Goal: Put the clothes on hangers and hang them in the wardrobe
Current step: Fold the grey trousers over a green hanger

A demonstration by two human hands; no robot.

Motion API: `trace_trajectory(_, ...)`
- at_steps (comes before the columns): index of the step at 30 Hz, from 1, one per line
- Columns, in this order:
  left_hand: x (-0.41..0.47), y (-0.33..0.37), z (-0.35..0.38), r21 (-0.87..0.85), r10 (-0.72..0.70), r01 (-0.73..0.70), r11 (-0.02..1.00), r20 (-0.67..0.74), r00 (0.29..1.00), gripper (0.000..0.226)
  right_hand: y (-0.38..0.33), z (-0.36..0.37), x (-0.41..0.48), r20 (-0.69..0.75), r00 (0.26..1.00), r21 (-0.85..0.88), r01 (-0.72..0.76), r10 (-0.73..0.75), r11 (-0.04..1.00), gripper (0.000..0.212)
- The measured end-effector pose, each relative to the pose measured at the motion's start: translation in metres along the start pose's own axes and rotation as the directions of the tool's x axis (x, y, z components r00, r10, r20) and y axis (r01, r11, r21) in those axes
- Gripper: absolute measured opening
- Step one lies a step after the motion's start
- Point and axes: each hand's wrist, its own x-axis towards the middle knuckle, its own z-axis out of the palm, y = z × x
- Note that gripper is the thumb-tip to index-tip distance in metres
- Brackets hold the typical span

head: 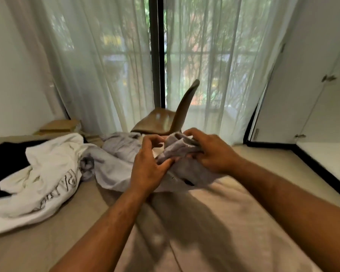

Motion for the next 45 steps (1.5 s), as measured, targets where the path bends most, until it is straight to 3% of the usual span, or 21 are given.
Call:
trace_trajectory(2, 0.041, 0.013, -0.017, 0.032, 0.025, -0.028, 0.999, 0.079, 0.997, 0.061, -0.006, -0.072, 0.037, -0.051, 0.995, -0.128, 0.083, -0.091, 0.988, 0.028)
trace_trajectory(6, 0.122, 0.064, -0.052, 0.105, 0.057, -0.079, 0.991, 0.199, 0.978, 0.066, -0.066, -0.232, 0.082, -0.083, 0.984, -0.297, 0.127, -0.158, 0.946, 0.027)
trace_trajectory(9, 0.155, 0.114, -0.070, -0.099, 0.081, -0.063, 0.993, 0.196, 0.977, 0.082, -0.115, -0.315, 0.092, -0.156, 0.974, -0.367, 0.098, -0.165, 0.925, 0.024)
trace_trajectory(15, 0.153, 0.158, -0.049, -0.322, 0.023, 0.087, 0.943, 0.323, 0.946, 0.076, -0.159, -0.371, 0.106, -0.299, 0.943, -0.527, -0.035, -0.147, 0.849, 0.020)
trace_trajectory(18, 0.135, 0.169, -0.030, -0.397, 0.054, 0.095, 0.913, 0.349, 0.935, 0.060, -0.160, -0.383, 0.109, -0.519, 0.842, -0.472, -0.138, -0.148, 0.871, 0.020)
trace_trajectory(21, 0.135, 0.170, -0.018, -0.291, 0.113, -0.025, 0.956, 0.291, 0.950, 0.070, -0.169, -0.412, 0.098, -0.747, 0.643, -0.364, -0.185, -0.168, 0.913, 0.028)
trace_trajectory(23, 0.142, 0.172, -0.016, -0.269, 0.143, -0.070, 0.961, 0.265, 0.953, 0.068, -0.180, -0.438, 0.085, -0.827, 0.518, -0.346, -0.165, -0.218, 0.924, 0.036)
trace_trajectory(25, 0.141, 0.178, -0.014, -0.292, 0.124, -0.044, 0.956, 0.263, 0.957, 0.073, -0.183, -0.469, 0.079, -0.846, 0.464, -0.380, -0.177, -0.264, 0.908, 0.043)
trace_trajectory(27, 0.130, 0.189, -0.003, -0.309, 0.128, -0.031, 0.950, 0.298, 0.946, 0.073, -0.185, -0.491, 0.069, -0.852, 0.461, -0.384, -0.228, -0.248, 0.895, 0.045)
trace_trajectory(29, 0.114, 0.198, 0.016, -0.318, 0.152, -0.036, 0.948, 0.351, 0.924, 0.073, -0.193, -0.489, 0.048, -0.843, 0.503, -0.368, -0.278, -0.192, 0.887, 0.035)
trace_trajectory(32, 0.093, 0.207, 0.041, -0.294, 0.154, -0.033, 0.955, 0.399, 0.904, 0.097, -0.203, -0.470, 0.026, -0.766, 0.629, -0.443, -0.366, -0.133, 0.819, 0.033)
trace_trajectory(34, 0.084, 0.213, 0.053, -0.335, 0.122, 0.058, 0.940, 0.492, 0.862, 0.115, -0.201, -0.469, 0.019, -0.735, 0.665, -0.501, -0.404, -0.131, 0.765, 0.036)
trace_trajectory(35, 0.082, 0.214, 0.056, -0.360, 0.127, 0.073, 0.930, 0.500, 0.856, 0.117, -0.202, -0.471, 0.015, -0.764, 0.627, -0.495, -0.421, -0.150, 0.760, 0.035)
trace_trajectory(36, 0.083, 0.219, 0.058, -0.376, 0.141, 0.055, 0.925, 0.474, 0.869, 0.118, -0.205, -0.477, 0.011, -0.831, 0.525, -0.451, -0.439, -0.185, 0.777, 0.033)
trace_trajectory(38, 0.086, 0.230, 0.055, -0.395, 0.133, 0.039, 0.918, 0.397, 0.908, 0.117, -0.211, -0.497, 0.001, -0.933, 0.253, -0.343, -0.421, -0.254, 0.840, 0.034)
trace_trajectory(39, 0.090, 0.236, 0.052, -0.412, 0.132, 0.034, 0.910, 0.367, 0.921, 0.117, -0.208, -0.515, -0.002, -0.932, 0.222, -0.357, -0.419, -0.287, 0.835, 0.035)
trace_trajectory(41, 0.093, 0.246, 0.045, -0.446, 0.177, -0.018, 0.895, 0.318, 0.932, 0.111, -0.206, -0.551, -0.006, -0.875, 0.332, -0.472, -0.417, -0.353, 0.777, 0.027)
trace_trajectory(42, 0.094, 0.249, 0.043, -0.465, 0.205, -0.043, 0.884, 0.305, 0.930, 0.103, -0.207, -0.562, -0.011, -0.851, 0.361, -0.515, -0.426, -0.382, 0.744, 0.034)
trace_trajectory(45, 0.092, 0.258, 0.044, -0.477, 0.273, -0.130, 0.869, 0.243, 0.931, 0.066, -0.233, -0.554, -0.035, -0.852, 0.377, -0.522, -0.561, -0.362, 0.643, 0.031)
